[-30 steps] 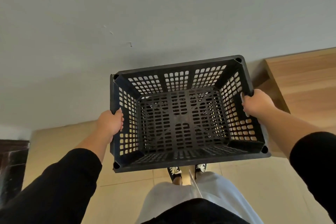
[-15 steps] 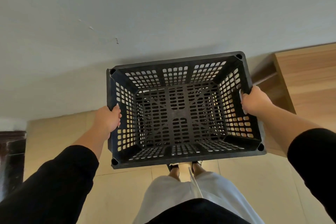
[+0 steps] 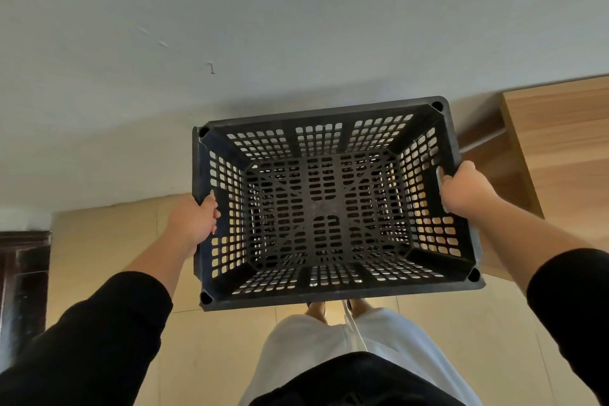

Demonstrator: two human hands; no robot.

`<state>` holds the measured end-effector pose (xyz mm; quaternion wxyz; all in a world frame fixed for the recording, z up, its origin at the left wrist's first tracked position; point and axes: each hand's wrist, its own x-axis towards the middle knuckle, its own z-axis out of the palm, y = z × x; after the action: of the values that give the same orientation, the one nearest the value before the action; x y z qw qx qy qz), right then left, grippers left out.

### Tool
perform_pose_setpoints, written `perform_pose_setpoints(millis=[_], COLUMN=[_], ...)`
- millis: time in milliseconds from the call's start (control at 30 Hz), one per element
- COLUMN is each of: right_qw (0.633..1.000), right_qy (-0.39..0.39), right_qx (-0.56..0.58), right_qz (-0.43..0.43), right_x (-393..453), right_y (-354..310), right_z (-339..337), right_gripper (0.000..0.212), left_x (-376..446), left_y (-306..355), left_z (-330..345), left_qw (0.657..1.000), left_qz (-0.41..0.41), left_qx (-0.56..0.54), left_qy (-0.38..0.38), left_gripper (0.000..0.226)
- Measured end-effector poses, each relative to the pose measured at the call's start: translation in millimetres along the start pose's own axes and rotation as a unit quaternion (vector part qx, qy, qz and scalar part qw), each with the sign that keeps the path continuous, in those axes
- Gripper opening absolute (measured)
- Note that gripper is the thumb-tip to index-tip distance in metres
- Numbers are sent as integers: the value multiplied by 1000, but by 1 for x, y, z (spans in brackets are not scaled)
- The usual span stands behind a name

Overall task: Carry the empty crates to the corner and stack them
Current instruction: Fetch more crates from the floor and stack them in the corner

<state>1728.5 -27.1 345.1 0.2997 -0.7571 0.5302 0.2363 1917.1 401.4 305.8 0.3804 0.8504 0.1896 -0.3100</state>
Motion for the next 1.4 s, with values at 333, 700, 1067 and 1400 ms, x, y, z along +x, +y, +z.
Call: perform_pose_setpoints(millis=[333, 700, 1067, 1400], right_qw=[1000, 999, 997, 1000], right_qy=[-12, 37, 61, 10], right_qx=[27, 35, 26, -12], right_qz=[-4, -14, -26, 2], right_x=[5, -4, -8, -11], right_y=[5, 6, 7, -3], right_z=[0, 11, 18, 7], right_gripper=[33, 28, 32, 52], left_x=[-15, -11, -9, -22], left_y=[-15, -15, -13, 3], left_z=[6, 14, 12, 7], left_qw=[1000, 997, 995, 987], left_qz=[-11, 10, 8, 1], left_qx=[-13, -14, 8, 137], left_qy=[12, 80, 102, 78], left_gripper=[29, 35, 34, 42])
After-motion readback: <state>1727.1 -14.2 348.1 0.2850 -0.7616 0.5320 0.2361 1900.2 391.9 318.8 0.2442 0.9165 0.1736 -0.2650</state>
